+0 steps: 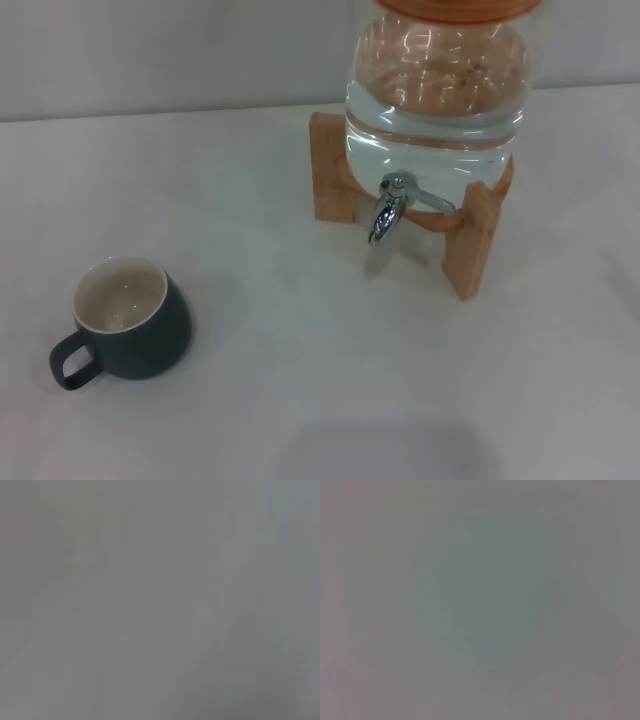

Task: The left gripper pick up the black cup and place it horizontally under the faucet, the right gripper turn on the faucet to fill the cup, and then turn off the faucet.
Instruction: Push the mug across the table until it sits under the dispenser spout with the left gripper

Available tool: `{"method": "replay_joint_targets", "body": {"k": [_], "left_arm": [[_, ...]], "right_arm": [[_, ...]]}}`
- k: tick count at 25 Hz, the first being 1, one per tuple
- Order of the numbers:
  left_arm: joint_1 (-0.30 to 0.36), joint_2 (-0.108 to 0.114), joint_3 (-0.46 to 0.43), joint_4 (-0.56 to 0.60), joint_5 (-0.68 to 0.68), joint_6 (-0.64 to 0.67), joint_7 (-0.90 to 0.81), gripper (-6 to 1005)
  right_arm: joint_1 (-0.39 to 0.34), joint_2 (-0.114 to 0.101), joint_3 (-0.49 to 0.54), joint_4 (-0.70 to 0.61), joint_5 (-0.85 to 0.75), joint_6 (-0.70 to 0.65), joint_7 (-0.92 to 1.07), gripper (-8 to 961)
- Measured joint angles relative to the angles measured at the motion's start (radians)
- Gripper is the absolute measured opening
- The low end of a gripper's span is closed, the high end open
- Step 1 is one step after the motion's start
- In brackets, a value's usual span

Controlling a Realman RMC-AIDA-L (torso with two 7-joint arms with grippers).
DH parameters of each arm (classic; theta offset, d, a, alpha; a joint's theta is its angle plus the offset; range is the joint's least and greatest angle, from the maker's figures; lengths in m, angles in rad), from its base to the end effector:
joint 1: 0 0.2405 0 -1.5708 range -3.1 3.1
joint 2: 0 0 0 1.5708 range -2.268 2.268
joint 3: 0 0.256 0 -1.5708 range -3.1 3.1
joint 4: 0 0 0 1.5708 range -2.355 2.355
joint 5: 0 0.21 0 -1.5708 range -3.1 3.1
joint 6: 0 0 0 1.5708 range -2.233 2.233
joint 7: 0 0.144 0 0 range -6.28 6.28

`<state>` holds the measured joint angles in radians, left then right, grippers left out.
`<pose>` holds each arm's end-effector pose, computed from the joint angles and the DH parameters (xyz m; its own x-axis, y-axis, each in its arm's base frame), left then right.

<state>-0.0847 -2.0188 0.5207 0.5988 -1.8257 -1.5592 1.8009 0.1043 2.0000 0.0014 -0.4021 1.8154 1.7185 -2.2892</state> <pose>-0.3780 0.2279 0.1170 0.3604 0.0826 0.9291 0.8738 -0.3784 -0.3053 0.4059 0.1813 0.1635 0.5995 0.3411 -0.7240 -0.7638 -0.0265 -0.6449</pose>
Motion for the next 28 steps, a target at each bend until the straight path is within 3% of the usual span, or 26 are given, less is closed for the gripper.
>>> {"method": "replay_joint_targets", "body": {"k": [6, 8, 9, 10, 15, 22, 28], "left_arm": [[0.044, 0.028, -0.002, 0.148, 0.146, -0.107, -0.188, 862], [0.062, 0.02, -0.003, 0.198, 0.184, -0.114, -0.217, 860], [0.081, -0.007, -0.013, 0.239, 0.218, -0.106, -0.227, 859], [0.081, -0.007, -0.013, 0.239, 0.218, -0.106, -0.227, 858], [0.129, -0.071, -0.072, 0.266, 0.26, -0.101, -0.21, 854], [0.141, -0.069, -0.067, 0.156, 0.311, -0.11, -0.131, 848], [0.107, -0.068, -0.067, 0.117, 0.366, -0.089, -0.082, 843]], "right_arm": [[0.007, 0.001, 0.0, -0.074, 0.061, -0.064, 0.083, 841], [0.015, 0.0, 0.0, -0.09, 0.068, -0.1, 0.085, 841], [0.031, -0.004, 0.0, -0.104, 0.068, -0.142, 0.085, 841], [0.031, -0.004, 0.0, -0.104, 0.068, -0.142, 0.085, 841], [0.071, -0.018, -0.007, -0.142, 0.062, -0.231, 0.093, 841], [0.098, -0.061, -0.028, -0.173, 0.059, -0.281, 0.111, 841], [0.101, -0.049, -0.027, -0.202, 0.059, -0.279, 0.111, 841]]}}
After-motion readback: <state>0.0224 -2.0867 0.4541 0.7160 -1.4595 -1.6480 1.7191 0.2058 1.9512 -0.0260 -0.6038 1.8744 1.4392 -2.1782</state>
